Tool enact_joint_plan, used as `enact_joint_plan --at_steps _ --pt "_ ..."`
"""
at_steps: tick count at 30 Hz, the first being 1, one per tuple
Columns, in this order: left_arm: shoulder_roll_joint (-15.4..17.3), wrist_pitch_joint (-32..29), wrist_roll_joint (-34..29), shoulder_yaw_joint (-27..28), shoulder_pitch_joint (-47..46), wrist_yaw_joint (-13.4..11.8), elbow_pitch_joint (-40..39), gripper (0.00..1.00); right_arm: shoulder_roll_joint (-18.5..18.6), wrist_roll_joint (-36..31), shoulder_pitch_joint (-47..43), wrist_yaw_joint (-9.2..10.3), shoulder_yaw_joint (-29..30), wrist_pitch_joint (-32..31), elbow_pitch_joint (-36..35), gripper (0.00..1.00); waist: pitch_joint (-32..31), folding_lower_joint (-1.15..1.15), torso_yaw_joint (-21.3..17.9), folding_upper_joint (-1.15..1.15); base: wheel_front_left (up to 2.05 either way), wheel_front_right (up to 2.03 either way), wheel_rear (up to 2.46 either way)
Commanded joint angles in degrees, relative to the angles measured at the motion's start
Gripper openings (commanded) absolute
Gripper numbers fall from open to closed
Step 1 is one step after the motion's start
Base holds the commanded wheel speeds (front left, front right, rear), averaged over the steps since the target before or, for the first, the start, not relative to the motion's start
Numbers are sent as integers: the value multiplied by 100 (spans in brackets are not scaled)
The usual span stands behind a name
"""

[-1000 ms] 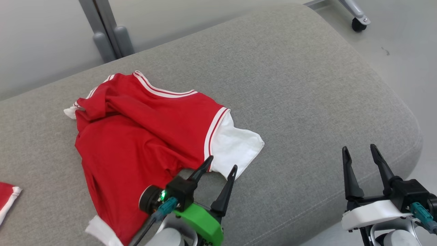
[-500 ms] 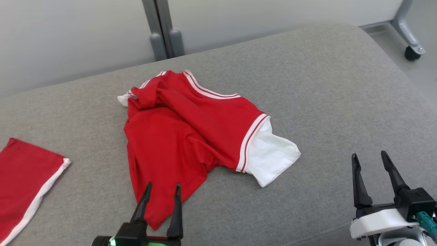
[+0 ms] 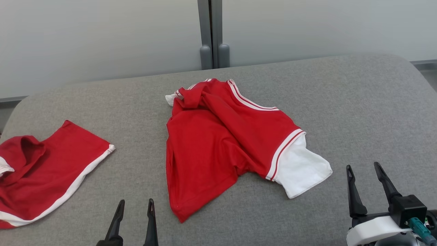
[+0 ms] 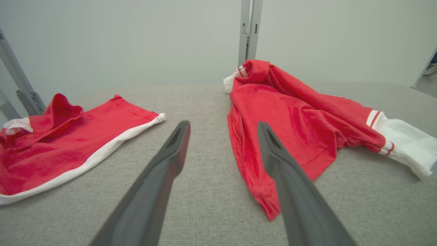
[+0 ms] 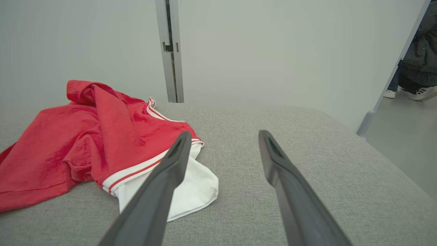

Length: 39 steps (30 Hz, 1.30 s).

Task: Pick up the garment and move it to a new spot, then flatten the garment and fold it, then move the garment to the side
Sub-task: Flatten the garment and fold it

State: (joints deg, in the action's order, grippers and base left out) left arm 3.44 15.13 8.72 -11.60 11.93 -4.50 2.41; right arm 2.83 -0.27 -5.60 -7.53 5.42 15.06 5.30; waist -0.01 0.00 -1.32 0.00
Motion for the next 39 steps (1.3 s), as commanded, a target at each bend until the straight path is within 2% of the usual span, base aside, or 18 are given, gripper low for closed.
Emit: enact_joint_plan --at_steps 1,13,19,22,25,30,33,39 --pt "-18 2 -75 55 99 57 -7 100 12 -2 -75 8 1 17 17 100 -94 0 77 0 0 0 0" --pt "-51 2 -36 311 214 213 93 100 11 25 -74 8 -70 17 124 100 -117 0 -24 0 0 0 0" --pt "-52 1 67 106 157 224 326 100 11 -56 205 8 -222 17 164 100 -96 0 -38 0 0 0 0" --pt "-51 -20 236 -147 23 298 807 100 137 -308 467 8 -306 18 559 100 -91 0 -68 0 0 0 0" --pt "-48 -412 317 -368 -210 286 1074 100 244 -572 889 8 -372 -241 1141 100 -81 0 -83 0 0 0 0" --pt "-44 -1251 598 -627 -576 207 1238 100 351 -663 1572 8 -477 -1412 2158 100 -16 0 -58 0 0 0 0" --pt "-45 -1574 702 -774 -756 139 1276 100 423 -752 1933 9 -549 -1863 2583 100 61 0 -67 0 0 0 0" --pt "-44 -1856 712 -943 -1044 32 1298 100 382 -914 2433 9 -612 -1944 3249 100 279 0 -20 0 0 0 0"
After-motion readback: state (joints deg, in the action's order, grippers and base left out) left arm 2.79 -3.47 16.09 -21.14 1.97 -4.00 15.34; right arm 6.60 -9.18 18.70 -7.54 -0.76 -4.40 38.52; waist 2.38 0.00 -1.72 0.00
